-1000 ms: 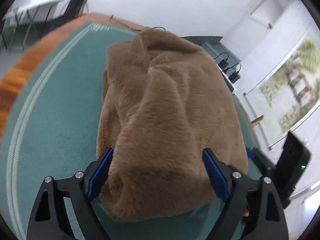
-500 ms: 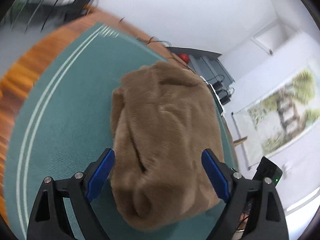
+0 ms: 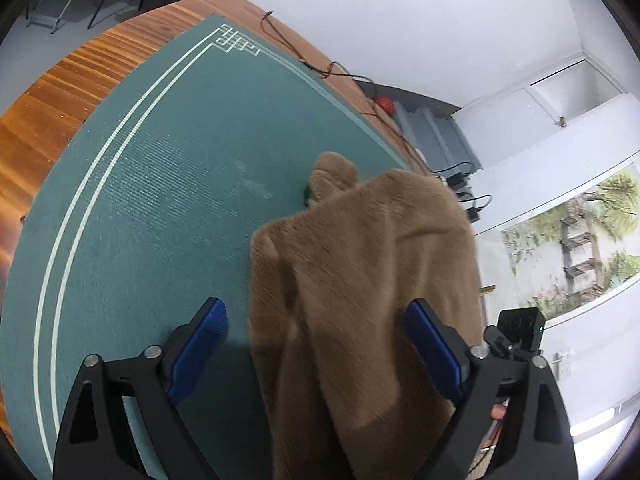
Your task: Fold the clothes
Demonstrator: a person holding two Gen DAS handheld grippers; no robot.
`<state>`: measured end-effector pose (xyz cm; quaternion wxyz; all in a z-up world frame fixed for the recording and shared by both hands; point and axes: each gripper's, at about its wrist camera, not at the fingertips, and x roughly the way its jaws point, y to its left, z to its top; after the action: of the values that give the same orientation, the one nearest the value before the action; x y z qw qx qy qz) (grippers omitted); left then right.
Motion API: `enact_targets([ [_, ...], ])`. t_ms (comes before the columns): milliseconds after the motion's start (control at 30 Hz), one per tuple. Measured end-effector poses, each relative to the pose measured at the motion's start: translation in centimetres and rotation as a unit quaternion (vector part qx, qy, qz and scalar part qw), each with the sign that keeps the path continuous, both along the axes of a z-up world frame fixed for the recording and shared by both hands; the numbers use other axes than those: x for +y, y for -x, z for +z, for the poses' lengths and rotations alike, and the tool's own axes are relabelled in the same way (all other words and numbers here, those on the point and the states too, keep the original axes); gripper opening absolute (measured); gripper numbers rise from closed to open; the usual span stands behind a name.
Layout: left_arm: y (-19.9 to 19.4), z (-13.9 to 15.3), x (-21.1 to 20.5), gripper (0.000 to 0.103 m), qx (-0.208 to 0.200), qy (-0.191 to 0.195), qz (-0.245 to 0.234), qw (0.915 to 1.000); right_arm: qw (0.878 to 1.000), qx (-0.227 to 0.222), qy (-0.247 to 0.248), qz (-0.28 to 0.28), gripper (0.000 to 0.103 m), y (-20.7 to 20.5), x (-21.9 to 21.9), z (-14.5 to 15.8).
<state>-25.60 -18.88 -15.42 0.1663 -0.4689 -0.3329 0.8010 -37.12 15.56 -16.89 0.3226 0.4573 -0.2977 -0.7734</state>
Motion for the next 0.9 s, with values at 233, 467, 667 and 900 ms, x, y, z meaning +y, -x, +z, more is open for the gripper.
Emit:
enact_targets([
  [233, 1.5, -1.9, 0.3, 0.102, 0.001, -0.035, -0.037, 0.9987, 0.999, -0.019, 0.013, 0.031, 0.102, 2.9, -2.2, -1.2],
  [467, 2.6, -2.1, 2.2, 0.102, 0.0, -0.06, -0.107, 0.9925, 0.997, -0.027, 0.026, 0.072, 0.102, 2.8, -3.7, -1.3],
  [667, 3.0, -2.1, 3.2, 0.099, -0.006, -0.048, -0.107, 0.9931, 0.995, -0.012, -0.019, 0.102, 0.102, 0.9, -5.5, -1.1],
  [900, 1.9, -1.8, 3.9, 0.065, -0.01, -0.061, -0.096, 0.9935, 0.997, 0.021, -0.025, 0.069, 0.066, -1.2, -4.3, -0.1],
])
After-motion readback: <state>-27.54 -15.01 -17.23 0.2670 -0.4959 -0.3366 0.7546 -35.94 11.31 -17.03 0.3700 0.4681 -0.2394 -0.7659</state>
